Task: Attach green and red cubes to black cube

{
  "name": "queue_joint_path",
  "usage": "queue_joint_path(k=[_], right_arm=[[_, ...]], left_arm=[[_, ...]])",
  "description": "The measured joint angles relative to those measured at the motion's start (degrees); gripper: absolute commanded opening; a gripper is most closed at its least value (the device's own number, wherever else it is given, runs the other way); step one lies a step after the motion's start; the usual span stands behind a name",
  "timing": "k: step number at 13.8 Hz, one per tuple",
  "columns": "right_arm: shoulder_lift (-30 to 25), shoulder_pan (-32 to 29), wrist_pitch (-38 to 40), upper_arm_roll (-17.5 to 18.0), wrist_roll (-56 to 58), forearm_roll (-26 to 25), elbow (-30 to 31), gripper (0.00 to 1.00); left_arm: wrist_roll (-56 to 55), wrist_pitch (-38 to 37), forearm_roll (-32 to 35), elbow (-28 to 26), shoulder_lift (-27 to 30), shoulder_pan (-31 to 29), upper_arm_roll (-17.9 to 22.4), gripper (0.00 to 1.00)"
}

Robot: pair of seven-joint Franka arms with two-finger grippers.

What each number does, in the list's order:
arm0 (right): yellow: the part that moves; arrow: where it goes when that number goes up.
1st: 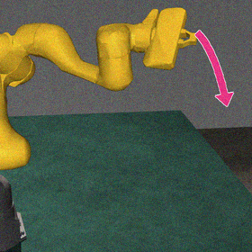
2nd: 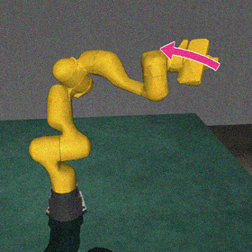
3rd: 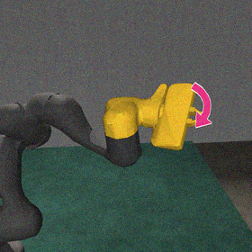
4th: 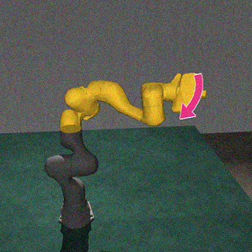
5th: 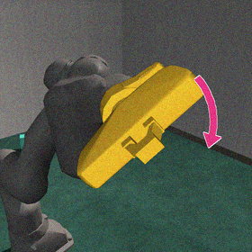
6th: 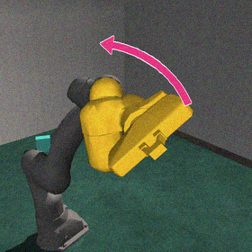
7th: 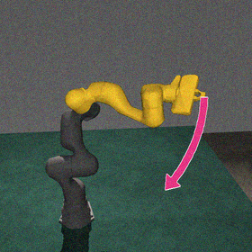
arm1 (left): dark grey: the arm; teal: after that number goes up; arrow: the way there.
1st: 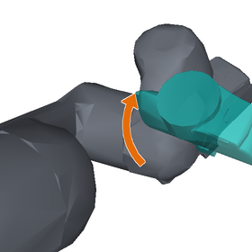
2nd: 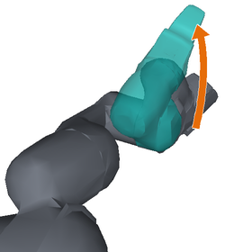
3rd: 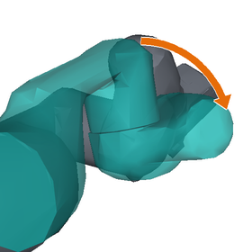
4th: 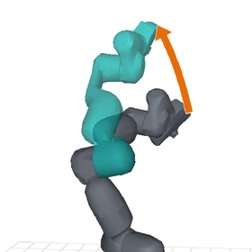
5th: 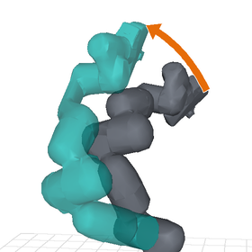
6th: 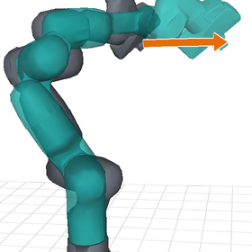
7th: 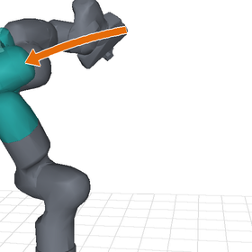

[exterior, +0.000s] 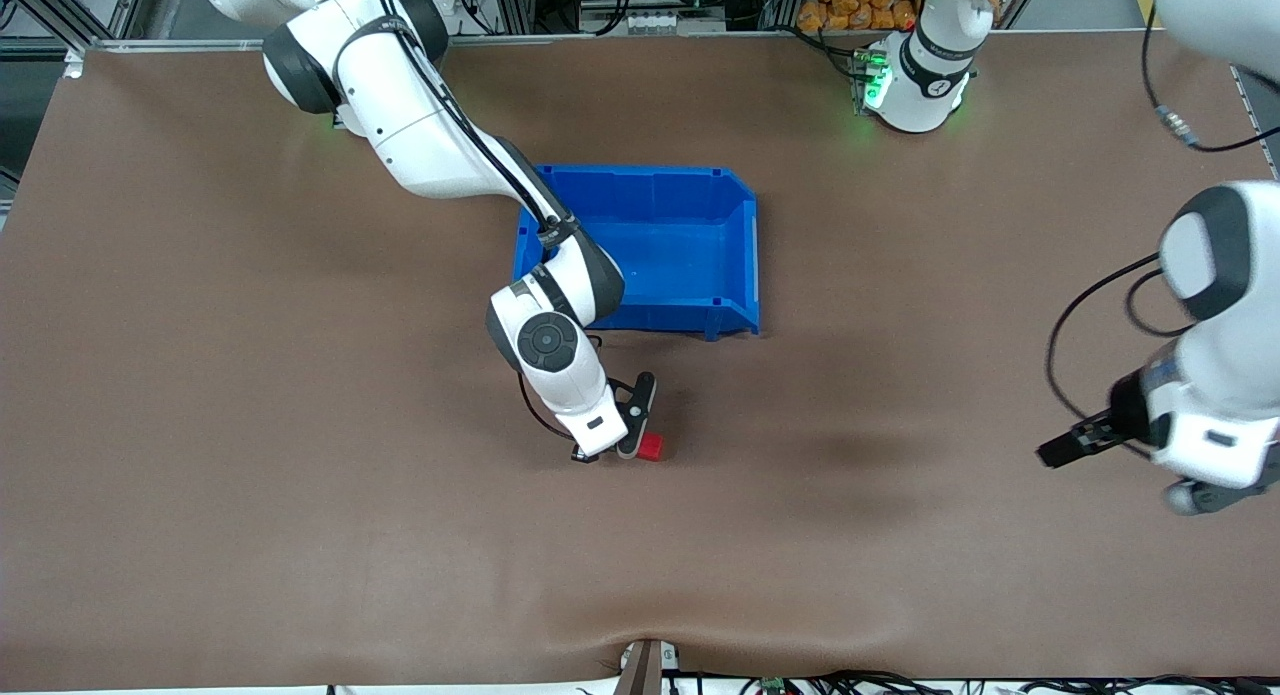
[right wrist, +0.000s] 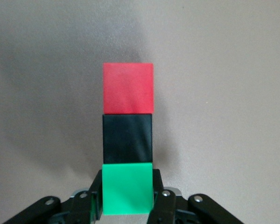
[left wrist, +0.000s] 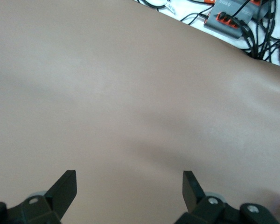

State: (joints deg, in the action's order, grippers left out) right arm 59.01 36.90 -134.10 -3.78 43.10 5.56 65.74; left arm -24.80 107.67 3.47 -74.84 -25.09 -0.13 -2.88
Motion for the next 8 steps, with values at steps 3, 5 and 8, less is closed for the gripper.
queue_joint_path(k=[3,5,8], right_arm=[[0.13,0.09,-0.48,0.00,-0.63,0.00,0.00,1.00],[0.17,0.10,-0.62,-0.01,-1.39,0.00,0.00,1.00],[0.16,0.09,-1.00,-0.12,-1.77,0.00,-0.18,1.00]], left_arm=[[4.73,-3.24,0.00,0.10,5.18,-0.77,0.00,1.00],[7.15,-5.18,0.00,0.18,9.33,-0.75,-0.08,1.00],[9.50,-8.73,-0.08,0.20,15.43,-0.70,-0.41,1.00]])
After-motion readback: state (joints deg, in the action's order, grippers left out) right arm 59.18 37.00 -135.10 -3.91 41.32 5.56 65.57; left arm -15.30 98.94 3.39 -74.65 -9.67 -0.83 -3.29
